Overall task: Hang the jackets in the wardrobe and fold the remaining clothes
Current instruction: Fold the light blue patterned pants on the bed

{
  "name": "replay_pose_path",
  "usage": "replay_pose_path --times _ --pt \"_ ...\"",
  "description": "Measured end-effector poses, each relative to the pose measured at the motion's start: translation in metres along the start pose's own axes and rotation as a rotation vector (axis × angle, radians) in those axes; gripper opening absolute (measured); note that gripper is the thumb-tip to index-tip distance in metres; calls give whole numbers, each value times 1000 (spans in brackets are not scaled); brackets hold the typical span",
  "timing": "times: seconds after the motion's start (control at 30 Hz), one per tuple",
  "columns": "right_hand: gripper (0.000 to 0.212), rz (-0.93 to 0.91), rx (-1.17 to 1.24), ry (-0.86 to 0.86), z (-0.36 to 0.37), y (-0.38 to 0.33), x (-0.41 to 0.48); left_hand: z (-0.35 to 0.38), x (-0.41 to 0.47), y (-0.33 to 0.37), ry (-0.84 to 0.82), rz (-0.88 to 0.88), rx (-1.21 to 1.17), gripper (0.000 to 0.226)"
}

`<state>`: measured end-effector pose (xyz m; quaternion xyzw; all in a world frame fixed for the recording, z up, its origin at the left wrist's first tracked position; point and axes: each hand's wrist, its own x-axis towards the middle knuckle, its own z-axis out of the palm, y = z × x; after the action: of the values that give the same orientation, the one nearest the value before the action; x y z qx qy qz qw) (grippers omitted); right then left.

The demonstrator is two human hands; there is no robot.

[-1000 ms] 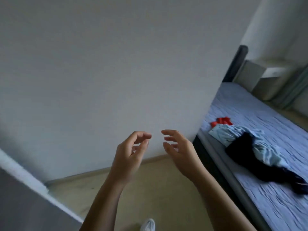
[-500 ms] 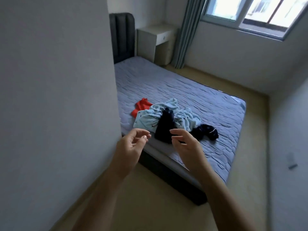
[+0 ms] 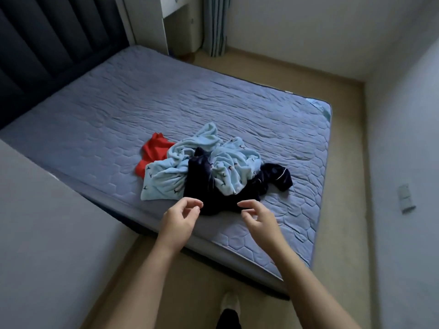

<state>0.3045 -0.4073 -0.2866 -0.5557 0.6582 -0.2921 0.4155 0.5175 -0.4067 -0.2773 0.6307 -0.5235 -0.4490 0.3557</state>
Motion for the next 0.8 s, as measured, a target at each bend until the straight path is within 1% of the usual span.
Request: replay_pose_path --times 0.13,0.27,0.4,0.47,0.5,0.57,0.67,0.73,0.8 --pt "25 121 -36 -81 14 24 98 14 90 -27 34 -56 86 21" --pt "27 229 -115 -172 49 69 173 24 169 -80 13 -158 143 21" --pt "42 320 -232 -203 82 115 240 36 243 -141 -41 -235 195 20" --pt "50 336 -304 -197 101 134 271 40 278 -174 -108 -286 237 18" --pt "55 347 -336 -200 112 141 285 40 293 -189 -144 -308 269 21" --pt "66 371 -364 -212 133 154 309 40 320 -219 -214 -333 322 34" --pt "84 411 -382 -286 162 171 337 36 359 -255 -275 -367 338 60" --pt "88 422 -468 -349 176 182 349 38 381 -273 -313 -379 301 79" --pt "85 409 -572 -380 188 192 357 46 399 -284 -328 -360 216 92"
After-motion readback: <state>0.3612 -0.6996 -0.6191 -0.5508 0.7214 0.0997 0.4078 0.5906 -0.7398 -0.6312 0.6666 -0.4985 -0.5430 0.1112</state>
